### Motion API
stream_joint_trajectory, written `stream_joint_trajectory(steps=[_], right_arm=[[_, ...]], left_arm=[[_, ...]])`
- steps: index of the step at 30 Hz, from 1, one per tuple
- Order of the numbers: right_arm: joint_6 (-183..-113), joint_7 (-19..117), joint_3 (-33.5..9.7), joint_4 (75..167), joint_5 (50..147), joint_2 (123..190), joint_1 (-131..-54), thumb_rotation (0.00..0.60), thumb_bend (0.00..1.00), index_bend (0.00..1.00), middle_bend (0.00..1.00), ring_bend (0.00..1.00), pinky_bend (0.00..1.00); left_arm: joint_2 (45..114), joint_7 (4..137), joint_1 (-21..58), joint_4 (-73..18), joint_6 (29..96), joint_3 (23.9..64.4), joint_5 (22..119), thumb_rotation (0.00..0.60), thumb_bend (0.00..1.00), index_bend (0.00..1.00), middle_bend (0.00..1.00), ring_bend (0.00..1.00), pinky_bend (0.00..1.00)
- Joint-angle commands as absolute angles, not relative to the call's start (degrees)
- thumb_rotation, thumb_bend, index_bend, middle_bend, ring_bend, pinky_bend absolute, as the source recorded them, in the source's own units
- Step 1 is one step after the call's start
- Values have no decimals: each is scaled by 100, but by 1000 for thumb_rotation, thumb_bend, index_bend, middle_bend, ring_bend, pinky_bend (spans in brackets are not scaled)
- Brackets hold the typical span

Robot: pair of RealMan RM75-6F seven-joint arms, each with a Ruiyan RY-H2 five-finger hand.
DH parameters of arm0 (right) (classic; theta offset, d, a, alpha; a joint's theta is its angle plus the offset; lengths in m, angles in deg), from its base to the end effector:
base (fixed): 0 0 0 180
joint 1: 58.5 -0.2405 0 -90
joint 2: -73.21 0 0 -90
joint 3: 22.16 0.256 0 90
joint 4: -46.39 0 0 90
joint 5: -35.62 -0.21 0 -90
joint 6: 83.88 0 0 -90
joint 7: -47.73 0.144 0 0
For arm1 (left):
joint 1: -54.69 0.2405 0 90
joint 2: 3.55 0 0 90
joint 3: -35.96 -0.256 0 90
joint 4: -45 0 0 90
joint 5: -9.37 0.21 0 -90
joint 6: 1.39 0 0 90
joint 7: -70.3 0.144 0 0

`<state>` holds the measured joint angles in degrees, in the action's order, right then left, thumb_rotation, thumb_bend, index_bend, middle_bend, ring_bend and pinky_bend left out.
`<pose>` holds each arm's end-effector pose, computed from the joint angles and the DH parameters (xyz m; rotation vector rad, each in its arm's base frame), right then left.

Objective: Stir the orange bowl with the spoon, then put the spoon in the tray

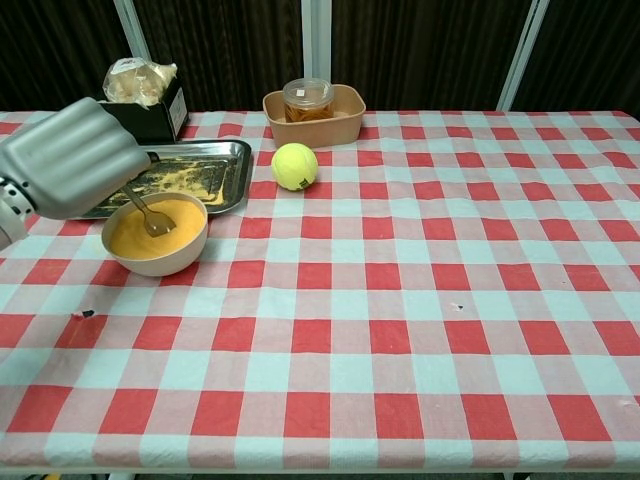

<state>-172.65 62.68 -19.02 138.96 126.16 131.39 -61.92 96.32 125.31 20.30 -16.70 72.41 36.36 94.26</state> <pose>-0.3063 -0.1740 0.1959 1.3517 -0.9591 1.0972 -0.2045 0.3087 -0.0359 -1.8278 0.1303 -0.5006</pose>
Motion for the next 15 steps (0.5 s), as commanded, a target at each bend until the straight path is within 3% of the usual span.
stream_joint_trajectory(steps=[1, 15], right_arm=[[-17263, 6273, -1907, 13890, 12622, 13145, -6192, 600, 243, 0, 122, 0, 0], [-17293, 6280, -1910, 13872, 12657, 13157, -6187, 600, 243, 0, 122, 0, 0]], left_arm=[[9622, 12415, 2079, -1848, 7175, 3677, 9361, 600, 387, 733, 958, 936, 993], [8989, 10471, 2172, -2774, 6352, 4257, 8432, 600, 387, 735, 957, 935, 992]])
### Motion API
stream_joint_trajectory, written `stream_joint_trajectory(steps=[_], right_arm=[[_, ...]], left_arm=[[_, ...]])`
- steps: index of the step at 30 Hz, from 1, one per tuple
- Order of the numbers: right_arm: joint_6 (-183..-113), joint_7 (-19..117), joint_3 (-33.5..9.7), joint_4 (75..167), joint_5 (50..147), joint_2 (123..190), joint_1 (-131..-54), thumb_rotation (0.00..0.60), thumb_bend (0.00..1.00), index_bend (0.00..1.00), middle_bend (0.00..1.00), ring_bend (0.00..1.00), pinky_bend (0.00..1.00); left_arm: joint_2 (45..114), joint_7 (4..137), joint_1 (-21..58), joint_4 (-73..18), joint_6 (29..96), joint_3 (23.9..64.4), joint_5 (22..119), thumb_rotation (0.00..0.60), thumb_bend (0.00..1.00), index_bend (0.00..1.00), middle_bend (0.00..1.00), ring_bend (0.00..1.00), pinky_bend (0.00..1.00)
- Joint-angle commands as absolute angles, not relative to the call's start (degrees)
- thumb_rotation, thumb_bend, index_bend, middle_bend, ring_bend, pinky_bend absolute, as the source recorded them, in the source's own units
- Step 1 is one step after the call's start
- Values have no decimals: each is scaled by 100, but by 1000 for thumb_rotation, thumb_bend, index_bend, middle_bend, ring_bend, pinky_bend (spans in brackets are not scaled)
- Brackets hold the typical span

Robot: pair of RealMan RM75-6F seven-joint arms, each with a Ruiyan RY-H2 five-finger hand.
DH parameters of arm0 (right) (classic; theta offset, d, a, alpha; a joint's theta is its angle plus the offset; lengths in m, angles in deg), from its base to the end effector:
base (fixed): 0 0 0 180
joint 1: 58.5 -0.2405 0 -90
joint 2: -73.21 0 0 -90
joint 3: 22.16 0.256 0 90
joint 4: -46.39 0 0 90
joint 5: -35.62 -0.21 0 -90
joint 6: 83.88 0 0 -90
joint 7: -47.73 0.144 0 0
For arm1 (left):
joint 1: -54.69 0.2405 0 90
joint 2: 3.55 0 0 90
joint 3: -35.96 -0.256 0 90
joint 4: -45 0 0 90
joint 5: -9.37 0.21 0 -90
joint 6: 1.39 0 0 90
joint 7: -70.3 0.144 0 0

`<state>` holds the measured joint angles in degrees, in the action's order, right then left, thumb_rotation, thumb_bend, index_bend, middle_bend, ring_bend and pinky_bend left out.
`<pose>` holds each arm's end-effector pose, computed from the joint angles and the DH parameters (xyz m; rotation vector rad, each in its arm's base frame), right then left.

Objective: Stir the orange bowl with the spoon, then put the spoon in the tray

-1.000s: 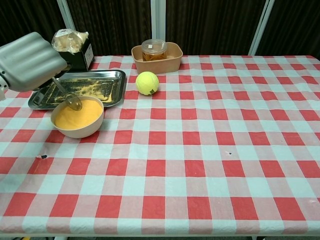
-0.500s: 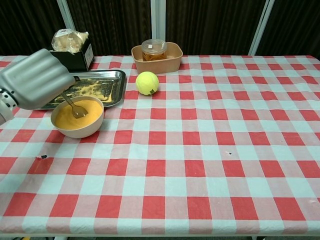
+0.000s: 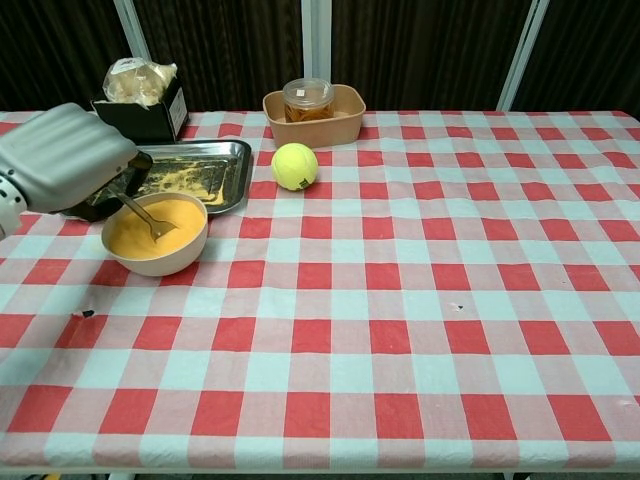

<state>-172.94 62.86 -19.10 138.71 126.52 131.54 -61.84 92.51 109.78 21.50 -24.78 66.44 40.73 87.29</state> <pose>-0.3062 -0.1732 0.1955 1.3546 -0.9565 1.1024 -0.2088 0.3156 -0.0244 -1.8331 -0.3474 -0.6530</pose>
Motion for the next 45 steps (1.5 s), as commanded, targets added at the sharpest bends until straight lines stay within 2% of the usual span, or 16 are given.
stream_joint_trajectory(steps=[1, 10, 16, 23, 31, 37, 45], right_arm=[[-17293, 6276, -1909, 13875, 12660, 13157, -6189, 600, 243, 0, 122, 0, 0], [-17290, 6213, -1901, 13931, 12666, 13137, -6200, 600, 243, 0, 122, 0, 0], [-17274, 6206, -1903, 13944, 12654, 13135, -6203, 600, 243, 0, 123, 0, 0], [-17266, 6213, -1910, 13935, 12650, 13134, -6200, 600, 244, 0, 123, 0, 0], [-17254, 6190, -1917, 13954, 12654, 13136, -6202, 600, 243, 0, 123, 0, 0], [-17243, 6180, -1925, 13957, 12667, 13141, -6209, 600, 243, 0, 124, 0, 0], [-17249, 6219, -1931, 13928, 12647, 13144, -6193, 600, 243, 0, 124, 0, 0]], left_arm=[[8915, 10337, 2173, -2853, 6279, 4299, 8356, 600, 386, 735, 955, 934, 992], [8417, 9750, 2166, -3211, 6066, 4545, 8023, 600, 386, 735, 952, 932, 991], [8243, 10120, 2105, -3277, 6085, 4416, 8128, 600, 386, 735, 952, 933, 991], [8539, 11641, 2054, -2830, 6618, 3996, 8763, 600, 385, 735, 952, 933, 991], [8628, 12368, 2061, -2880, 6949, 3860, 9150, 600, 385, 735, 952, 934, 991], [8834, 12986, 2047, -2696, 7006, 3687, 9455, 600, 386, 735, 953, 936, 992], [9073, 12961, 2081, -2676, 6830, 3672, 9400, 600, 386, 735, 953, 936, 992]])
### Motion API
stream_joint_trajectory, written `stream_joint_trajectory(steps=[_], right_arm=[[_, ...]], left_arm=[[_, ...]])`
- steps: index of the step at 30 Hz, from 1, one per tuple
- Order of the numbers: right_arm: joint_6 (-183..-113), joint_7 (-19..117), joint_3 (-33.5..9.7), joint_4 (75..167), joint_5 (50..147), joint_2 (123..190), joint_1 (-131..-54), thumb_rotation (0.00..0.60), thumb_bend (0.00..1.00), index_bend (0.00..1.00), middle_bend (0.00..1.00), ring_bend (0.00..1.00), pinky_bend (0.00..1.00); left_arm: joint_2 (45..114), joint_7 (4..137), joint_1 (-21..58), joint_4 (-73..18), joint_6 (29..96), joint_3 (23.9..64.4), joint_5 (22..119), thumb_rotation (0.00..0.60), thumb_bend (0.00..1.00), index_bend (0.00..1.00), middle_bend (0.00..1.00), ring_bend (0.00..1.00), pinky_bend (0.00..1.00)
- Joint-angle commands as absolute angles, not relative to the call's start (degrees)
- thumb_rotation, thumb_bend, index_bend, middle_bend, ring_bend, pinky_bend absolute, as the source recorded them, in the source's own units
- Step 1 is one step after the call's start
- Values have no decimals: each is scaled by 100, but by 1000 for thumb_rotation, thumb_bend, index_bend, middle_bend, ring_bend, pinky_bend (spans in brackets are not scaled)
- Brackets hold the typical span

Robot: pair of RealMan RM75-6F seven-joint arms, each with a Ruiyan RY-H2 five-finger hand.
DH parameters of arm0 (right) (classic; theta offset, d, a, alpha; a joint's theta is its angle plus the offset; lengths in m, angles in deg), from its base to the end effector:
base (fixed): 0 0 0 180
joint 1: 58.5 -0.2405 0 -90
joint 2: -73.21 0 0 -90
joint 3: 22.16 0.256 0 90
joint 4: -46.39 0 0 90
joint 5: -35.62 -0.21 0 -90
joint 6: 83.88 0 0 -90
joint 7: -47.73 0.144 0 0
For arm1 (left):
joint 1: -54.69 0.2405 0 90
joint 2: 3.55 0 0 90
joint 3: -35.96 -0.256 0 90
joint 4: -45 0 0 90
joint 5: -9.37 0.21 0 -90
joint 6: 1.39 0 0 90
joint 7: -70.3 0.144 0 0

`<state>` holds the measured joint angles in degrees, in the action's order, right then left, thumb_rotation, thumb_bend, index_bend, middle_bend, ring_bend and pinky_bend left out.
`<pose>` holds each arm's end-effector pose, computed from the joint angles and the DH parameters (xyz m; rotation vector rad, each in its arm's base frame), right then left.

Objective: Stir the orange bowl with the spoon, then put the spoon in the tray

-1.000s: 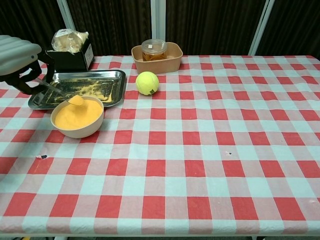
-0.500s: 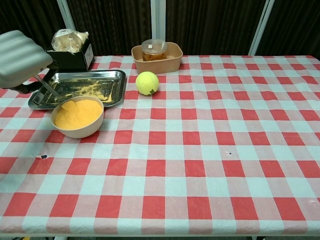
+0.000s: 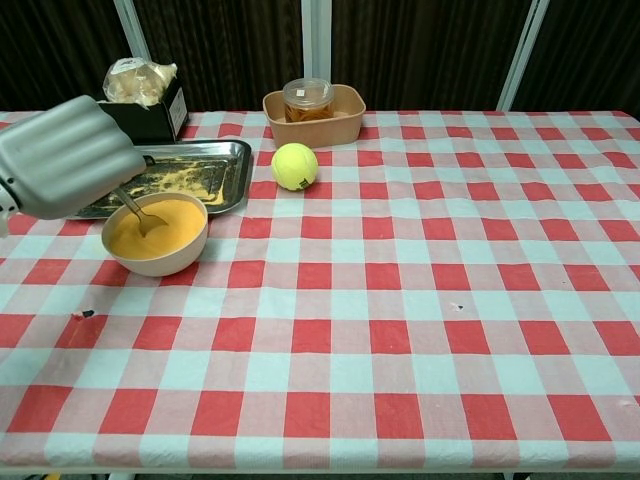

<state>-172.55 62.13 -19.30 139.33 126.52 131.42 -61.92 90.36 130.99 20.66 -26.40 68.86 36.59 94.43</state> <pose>-0.3049 -0.1729 0.1937 1.3614 -0.9609 1.0932 -0.1984 0.3001 -0.0227 -1.8895 0.1664 -0.4566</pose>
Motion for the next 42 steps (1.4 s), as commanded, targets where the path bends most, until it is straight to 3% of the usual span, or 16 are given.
stream_joint_trajectory(steps=[1, 14, 28, 35, 42], right_arm=[[-17244, 6229, -1933, 13922, 12643, 13146, -6192, 600, 243, 0, 124, 0, 0], [-17234, 6245, -1917, 13910, 12633, 13154, -6205, 600, 242, 0, 124, 0, 0], [-17261, 6213, -1919, 13928, 12653, 13148, -6198, 600, 243, 0, 124, 0, 0], [-17254, 6179, -1927, 13961, 12666, 13147, -6201, 600, 243, 0, 124, 0, 0], [-17288, 6146, -1934, 13983, 12680, 13137, -6182, 600, 243, 0, 124, 0, 0]], left_arm=[[9078, 12851, 2094, -2711, 6798, 3699, 9347, 600, 386, 736, 953, 936, 992], [8441, 10477, 2184, -3379, 6177, 4294, 8403, 600, 385, 739, 953, 934, 990], [7912, 8994, 2189, -3592, 5809, 4462, 8144, 600, 386, 741, 952, 932, 989], [7925, 9416, 2168, -3527, 6026, 4262, 8453, 600, 385, 742, 951, 932, 989], [8349, 11343, 2172, -2955, 6928, 3866, 9413, 600, 383, 741, 950, 932, 989]])
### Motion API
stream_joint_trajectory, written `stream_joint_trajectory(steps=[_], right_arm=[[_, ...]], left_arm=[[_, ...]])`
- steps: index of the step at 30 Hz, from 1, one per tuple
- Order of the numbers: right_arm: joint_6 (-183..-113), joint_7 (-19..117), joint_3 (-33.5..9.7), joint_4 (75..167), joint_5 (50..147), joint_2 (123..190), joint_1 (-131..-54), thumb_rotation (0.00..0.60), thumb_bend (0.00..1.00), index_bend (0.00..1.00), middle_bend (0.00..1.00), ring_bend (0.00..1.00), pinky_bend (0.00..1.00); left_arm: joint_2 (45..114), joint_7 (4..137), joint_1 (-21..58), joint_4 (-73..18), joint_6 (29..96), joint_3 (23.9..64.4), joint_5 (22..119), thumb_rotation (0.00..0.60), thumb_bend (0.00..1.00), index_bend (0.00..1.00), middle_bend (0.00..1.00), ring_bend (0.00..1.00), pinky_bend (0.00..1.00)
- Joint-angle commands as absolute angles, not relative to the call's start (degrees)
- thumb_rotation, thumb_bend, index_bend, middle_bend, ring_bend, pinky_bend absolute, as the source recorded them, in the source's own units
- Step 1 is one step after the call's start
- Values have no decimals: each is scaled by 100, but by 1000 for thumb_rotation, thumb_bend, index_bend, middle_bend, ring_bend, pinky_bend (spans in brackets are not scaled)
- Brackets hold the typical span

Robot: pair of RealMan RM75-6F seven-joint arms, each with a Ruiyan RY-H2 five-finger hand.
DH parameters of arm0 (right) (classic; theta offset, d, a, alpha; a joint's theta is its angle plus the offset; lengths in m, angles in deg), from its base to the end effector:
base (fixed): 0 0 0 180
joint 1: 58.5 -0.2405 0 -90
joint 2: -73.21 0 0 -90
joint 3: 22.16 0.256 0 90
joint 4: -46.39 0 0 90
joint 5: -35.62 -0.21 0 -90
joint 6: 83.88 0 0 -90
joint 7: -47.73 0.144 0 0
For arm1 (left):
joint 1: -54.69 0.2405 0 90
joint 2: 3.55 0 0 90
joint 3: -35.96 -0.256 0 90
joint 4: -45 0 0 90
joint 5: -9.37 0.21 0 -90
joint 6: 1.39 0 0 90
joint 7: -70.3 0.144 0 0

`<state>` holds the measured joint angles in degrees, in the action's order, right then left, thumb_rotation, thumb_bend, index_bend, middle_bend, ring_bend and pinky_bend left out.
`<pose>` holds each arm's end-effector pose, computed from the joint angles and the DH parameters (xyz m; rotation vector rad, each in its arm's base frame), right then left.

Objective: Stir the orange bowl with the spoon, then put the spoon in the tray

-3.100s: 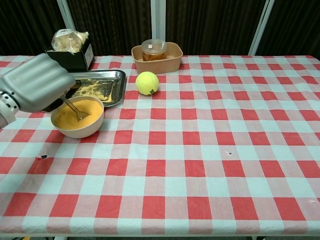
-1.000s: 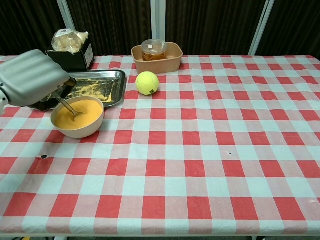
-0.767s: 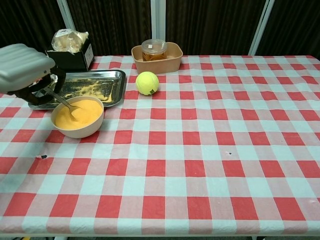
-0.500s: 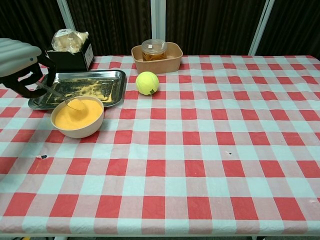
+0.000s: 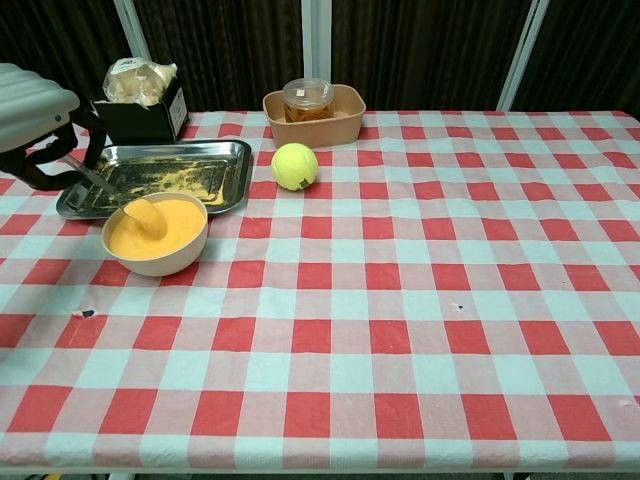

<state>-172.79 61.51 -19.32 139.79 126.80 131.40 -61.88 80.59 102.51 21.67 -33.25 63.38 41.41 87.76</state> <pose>-0.3026 -0.1724 0.1932 1.3651 -0.9543 1.0954 -0.2195 0.3236 0.0291 -1.8479 -0.4240 -0.6825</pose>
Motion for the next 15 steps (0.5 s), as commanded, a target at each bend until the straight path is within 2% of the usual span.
stream_joint_trajectory(steps=[1, 15], right_arm=[[-17294, 6141, -1934, 13985, 12680, 13136, -6177, 600, 244, 0, 124, 0, 0], [-17266, 6159, -1942, 13974, 12672, 13159, -6181, 600, 243, 0, 129, 0, 0]], left_arm=[[8384, 11519, 2182, -2933, 7003, 3822, 9512, 600, 383, 741, 950, 932, 989], [8477, 12922, 2175, -3312, 7029, 3680, 9909, 600, 384, 740, 949, 933, 990]])
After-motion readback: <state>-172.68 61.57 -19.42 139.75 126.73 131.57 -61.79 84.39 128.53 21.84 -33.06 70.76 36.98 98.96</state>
